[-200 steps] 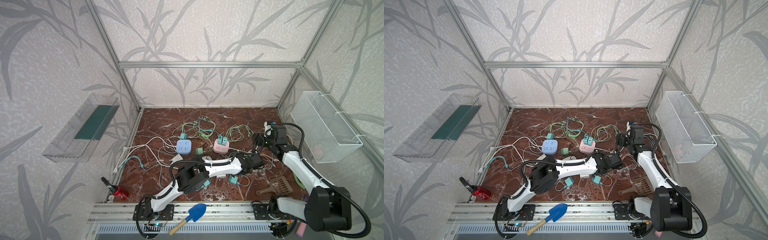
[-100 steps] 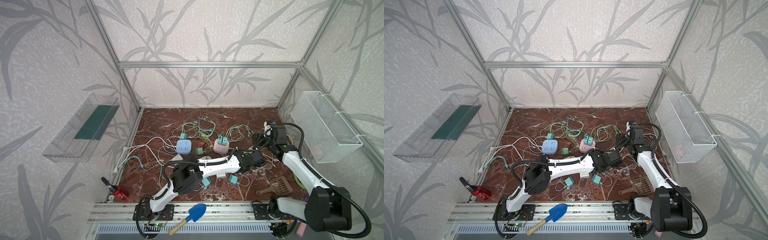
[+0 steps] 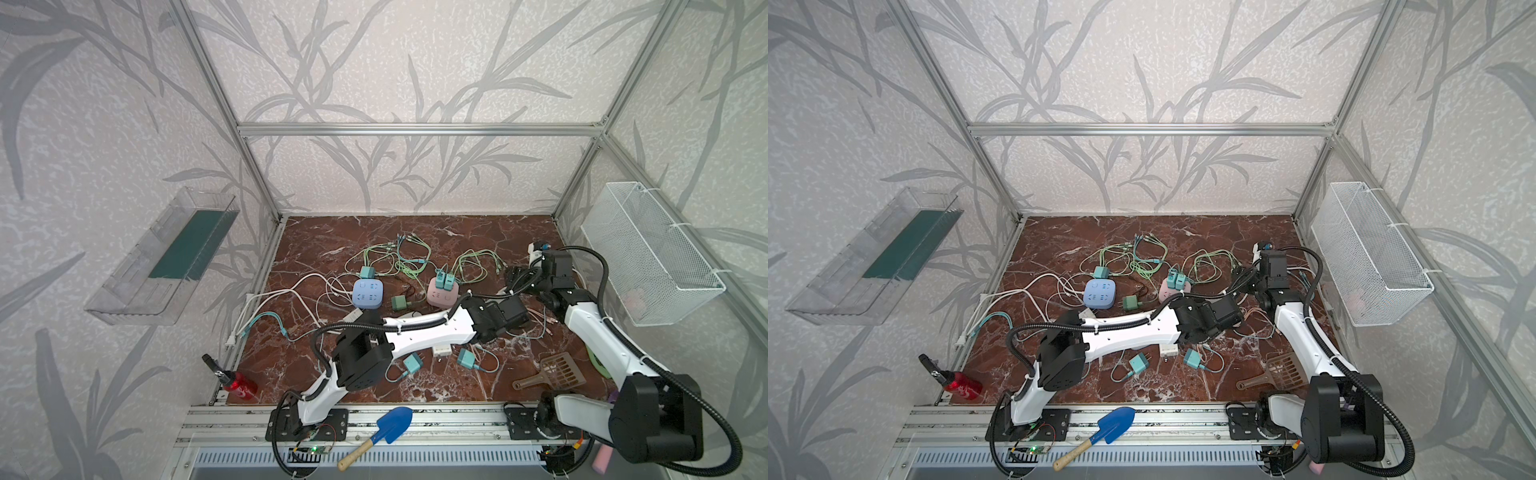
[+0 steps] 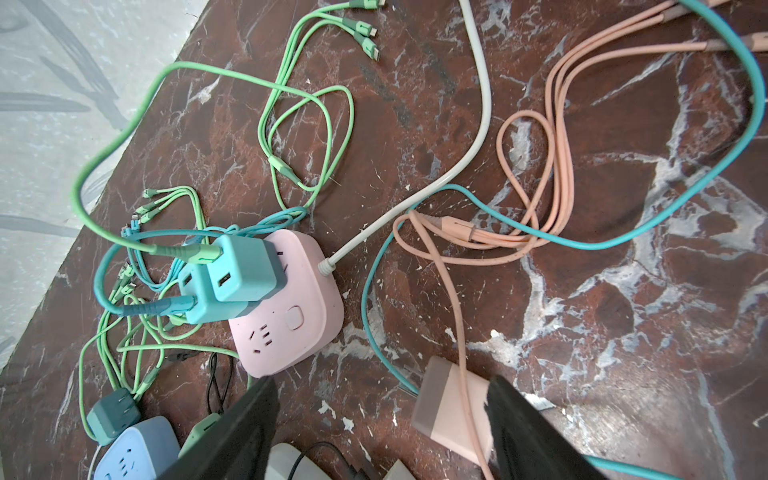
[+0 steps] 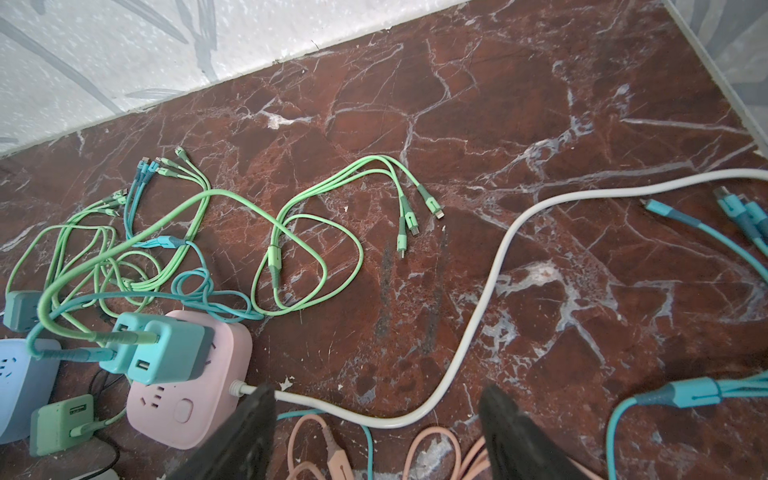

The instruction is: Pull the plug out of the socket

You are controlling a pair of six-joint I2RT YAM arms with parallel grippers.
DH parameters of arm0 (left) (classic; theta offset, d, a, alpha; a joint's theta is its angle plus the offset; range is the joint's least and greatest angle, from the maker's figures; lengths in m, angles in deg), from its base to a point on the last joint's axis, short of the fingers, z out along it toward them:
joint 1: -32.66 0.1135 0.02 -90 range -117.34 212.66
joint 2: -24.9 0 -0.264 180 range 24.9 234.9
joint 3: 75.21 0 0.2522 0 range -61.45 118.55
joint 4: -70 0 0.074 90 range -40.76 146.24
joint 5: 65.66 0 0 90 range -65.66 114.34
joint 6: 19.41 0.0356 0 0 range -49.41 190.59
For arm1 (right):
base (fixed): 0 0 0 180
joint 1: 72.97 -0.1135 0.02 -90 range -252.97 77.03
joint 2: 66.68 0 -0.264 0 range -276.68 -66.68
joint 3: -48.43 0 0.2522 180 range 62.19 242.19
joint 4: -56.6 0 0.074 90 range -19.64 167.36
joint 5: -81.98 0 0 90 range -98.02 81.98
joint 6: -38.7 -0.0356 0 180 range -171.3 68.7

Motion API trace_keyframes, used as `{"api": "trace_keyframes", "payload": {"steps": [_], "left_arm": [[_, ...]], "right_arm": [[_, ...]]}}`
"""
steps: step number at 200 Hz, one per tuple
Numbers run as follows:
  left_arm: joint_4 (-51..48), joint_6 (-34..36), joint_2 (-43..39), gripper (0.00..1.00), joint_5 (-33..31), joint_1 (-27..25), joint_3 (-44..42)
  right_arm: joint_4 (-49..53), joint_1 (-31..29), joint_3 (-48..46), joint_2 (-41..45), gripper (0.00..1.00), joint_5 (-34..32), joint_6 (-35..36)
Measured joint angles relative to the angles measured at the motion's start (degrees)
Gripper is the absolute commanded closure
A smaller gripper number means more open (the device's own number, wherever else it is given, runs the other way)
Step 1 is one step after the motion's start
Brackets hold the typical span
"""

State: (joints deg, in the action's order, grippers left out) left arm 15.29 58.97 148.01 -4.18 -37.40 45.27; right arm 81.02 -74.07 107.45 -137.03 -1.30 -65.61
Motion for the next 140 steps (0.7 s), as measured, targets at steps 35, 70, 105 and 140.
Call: {"api": "trace_keyframes", "payload": {"steps": [35, 70, 105, 140], "left_arm": [[3.23, -1.77, -3.48, 0.19, 1.05, 0.87, -5.73], [6.36, -3.43, -6.82, 0.18, 1.36, 2.25, -10.64], [9.79, -5.03, -10.99, 0.16, 1.29, 4.52, -15.85], [13.73, -6.16, -15.98, 0.14, 0.44, 7.76, -22.43]], "right_arm": [[-0.31, 0.00, -0.02, 0.00, 0.24, 3.56, 0.63], [-2.08, -0.02, -0.11, -0.83, 0.28, 8.50, 0.61], [-4.04, -1.33, -0.15, -3.02, 0.31, 11.63, 0.37], [-4.59, -5.75, -0.15, -5.31, 0.33, 12.33, 1.36]]}}
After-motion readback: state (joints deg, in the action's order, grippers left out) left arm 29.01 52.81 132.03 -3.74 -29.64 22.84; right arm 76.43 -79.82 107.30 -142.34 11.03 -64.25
